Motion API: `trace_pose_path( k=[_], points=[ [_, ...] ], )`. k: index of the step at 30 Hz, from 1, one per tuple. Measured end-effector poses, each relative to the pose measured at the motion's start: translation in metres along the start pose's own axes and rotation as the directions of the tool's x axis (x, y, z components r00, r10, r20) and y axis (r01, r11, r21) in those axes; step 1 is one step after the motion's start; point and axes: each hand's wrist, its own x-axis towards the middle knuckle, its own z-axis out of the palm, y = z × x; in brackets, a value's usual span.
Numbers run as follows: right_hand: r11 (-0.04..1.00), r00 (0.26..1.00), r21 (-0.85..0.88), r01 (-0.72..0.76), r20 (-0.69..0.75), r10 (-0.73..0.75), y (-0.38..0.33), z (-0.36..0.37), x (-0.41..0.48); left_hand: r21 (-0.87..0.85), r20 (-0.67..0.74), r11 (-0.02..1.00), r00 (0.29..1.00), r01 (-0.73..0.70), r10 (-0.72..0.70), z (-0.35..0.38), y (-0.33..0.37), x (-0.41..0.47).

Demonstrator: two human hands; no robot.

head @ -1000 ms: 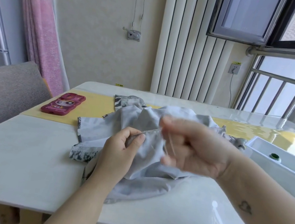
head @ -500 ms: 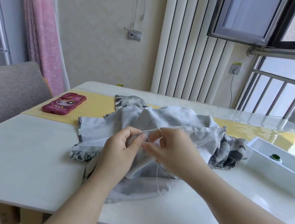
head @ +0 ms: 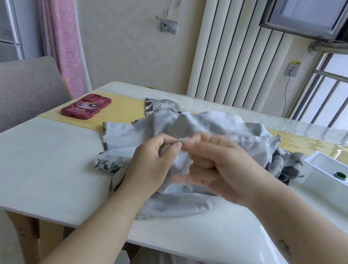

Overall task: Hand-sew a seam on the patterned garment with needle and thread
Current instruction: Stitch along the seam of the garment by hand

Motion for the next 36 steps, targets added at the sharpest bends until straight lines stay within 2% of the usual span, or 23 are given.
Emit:
trace_pose_path(
  k=[2, 4, 6, 8, 11, 13, 16, 17, 22, 30, 33, 34, 36],
  points=[
    [0.98, 0.981, -0.088, -0.181, 0.055, 0.186, 0.007, -0.004, -0.004, -0.02, 0.013, 1.0, 1.0, 0.024, -0.023, 0.001, 0.0, 0.0],
    [0.957, 0.97, -0.168, -0.238, 0.005, 0.243, 0.011, -0.007, -0.008, 0.0, 0.015, 1.0, 1.0, 0.018, -0.018, 0.001, 0.002, 0.0],
    [0.933, 0.978, -0.292, -0.208, -0.08, 0.193, 0.01, -0.008, -0.01, 0.02, 0.006, 1.0, 1.0, 0.002, -0.002, 0.0, 0.004, -0.001],
    [0.867, 0.981, -0.474, -0.152, -0.181, 0.073, 0.004, -0.01, -0.01, 0.021, -0.004, 1.0, 1.0, -0.007, 0.007, 0.0, 0.005, -0.002],
    [0.677, 0.934, -0.734, -0.055, -0.278, -0.226, -0.012, -0.012, -0.009, 0.019, -0.004, 1.0, 1.0, -0.022, 0.022, -0.001, 0.006, -0.004],
    [0.518, 0.893, -0.853, -0.066, -0.282, -0.351, -0.022, -0.018, -0.005, 0.021, -0.006, 0.999, 0.999, -0.043, 0.044, -0.002, 0.009, -0.005],
    [0.273, 0.896, -0.937, -0.218, -0.303, -0.324, -0.028, -0.032, 0.002, 0.035, -0.017, 0.997, 0.997, -0.072, 0.073, -0.001, 0.013, -0.007],
    [0.243, 0.897, -0.937, -0.253, -0.321, -0.303, -0.028, -0.036, 0.005, 0.038, -0.023, 0.996, 0.996, -0.081, 0.082, -0.001, 0.014, -0.008],
    [0.277, 0.855, -0.908, -0.313, -0.397, -0.334, -0.031, -0.053, 0.007, 0.102, -0.034, 0.986, 0.99, -0.133, 0.137, -0.004, 0.014, -0.008],
    [0.192, 0.842, -0.921, -0.34, -0.389, -0.374, -0.016, -0.065, 0.008, 0.252, -0.022, 0.945, 0.975, -0.207, 0.219, -0.009, 0.002, -0.002],
    [0.174, 0.832, -0.928, -0.33, -0.373, -0.411, -0.01, -0.065, 0.01, 0.251, -0.034, 0.954, 0.984, -0.163, 0.177, -0.009, 0.001, -0.004],
    [0.19, 0.817, -0.928, -0.319, -0.371, -0.44, -0.009, -0.063, 0.009, 0.234, -0.035, 0.963, 0.989, -0.135, 0.147, -0.008, 0.001, -0.006],
    [0.287, 0.775, -0.922, -0.259, -0.376, -0.508, -0.009, -0.055, 0.002, 0.185, -0.041, 0.978, 0.994, -0.095, 0.104, -0.007, 0.0, -0.007]
  ],
)
